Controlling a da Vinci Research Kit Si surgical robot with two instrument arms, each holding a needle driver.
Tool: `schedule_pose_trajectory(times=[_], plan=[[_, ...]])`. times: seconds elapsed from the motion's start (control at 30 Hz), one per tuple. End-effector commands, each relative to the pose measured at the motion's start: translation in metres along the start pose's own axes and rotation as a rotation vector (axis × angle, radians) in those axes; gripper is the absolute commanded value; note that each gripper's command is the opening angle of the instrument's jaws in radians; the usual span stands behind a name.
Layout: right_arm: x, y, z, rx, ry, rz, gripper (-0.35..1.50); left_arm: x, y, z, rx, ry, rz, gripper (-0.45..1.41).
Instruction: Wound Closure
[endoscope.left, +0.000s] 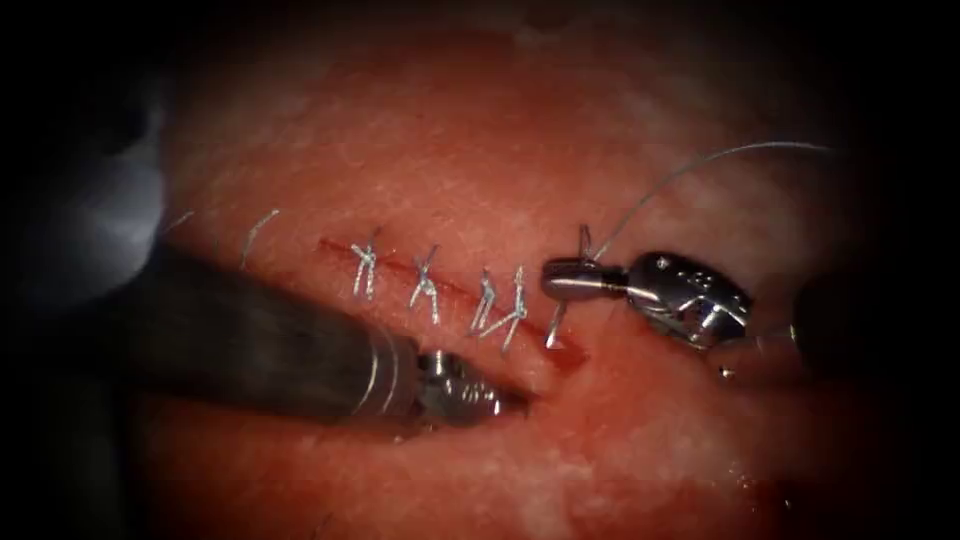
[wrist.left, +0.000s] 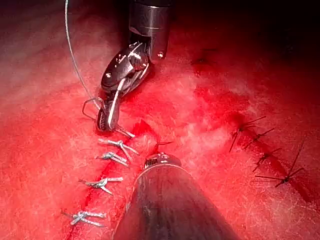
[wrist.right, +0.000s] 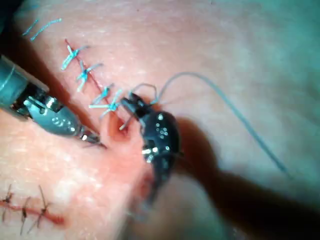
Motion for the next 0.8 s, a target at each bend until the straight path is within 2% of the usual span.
schedule_pose_trajectory(times=[0.03, 0.3, 0.53, 0.67, 0.7, 0.73, 0.77, 0.8], plan=[[-0.0015, -0.0009, 0.0011, 0.014, -0.003, 0.017, -0.35, -0.0004, 0.0012, 0.0006, -0.005, -0.002, -0.002, -0.40], [-0.0029, -0.0023, 0.0017, 0.078, 0.002, 0.146, -0.35, -0.0003, 0.0011, 0.0005, -0.006, -0.002, -0.003, -0.38], [-0.0048, -0.0042, 0.0025, 0.115, 0.009, 0.160, -0.35, -0.0002, 0.0011, 0.0005, -0.007, -0.002, -0.009, -0.38], [-0.0046, -0.0043, 0.0020, 0.042, 0.052, 0.150, -0.35, -0.0001, 0.0011, 0.0003, -0.006, 0.000, 0.001, -0.37], [-0.0043, -0.0040, 0.0017, 0.023, 0.060, 0.136, -0.03, 0.0000, 0.0012, 0.0002, -0.006, 0.003, 0.005, -0.35], [-0.0039, -0.0036, 0.0012, -0.001, 0.071, 0.134, 0.52, 0.0000, 0.0012, 0.0001, -0.004, 0.011, 0.009, -0.35], [-0.0036, -0.0033, 0.0008, -0.018, 0.081, 0.125, 0.84, 0.0002, 0.0012, -0.0001, -0.002, 0.019, 0.024, -0.35], [-0.0034, -0.0028, 0.0003, -0.040, 0.094, 0.122, 1.04, 0.0003, 0.0012, -0.0004, 0.001, 0.029, 0.033, -0.35]])
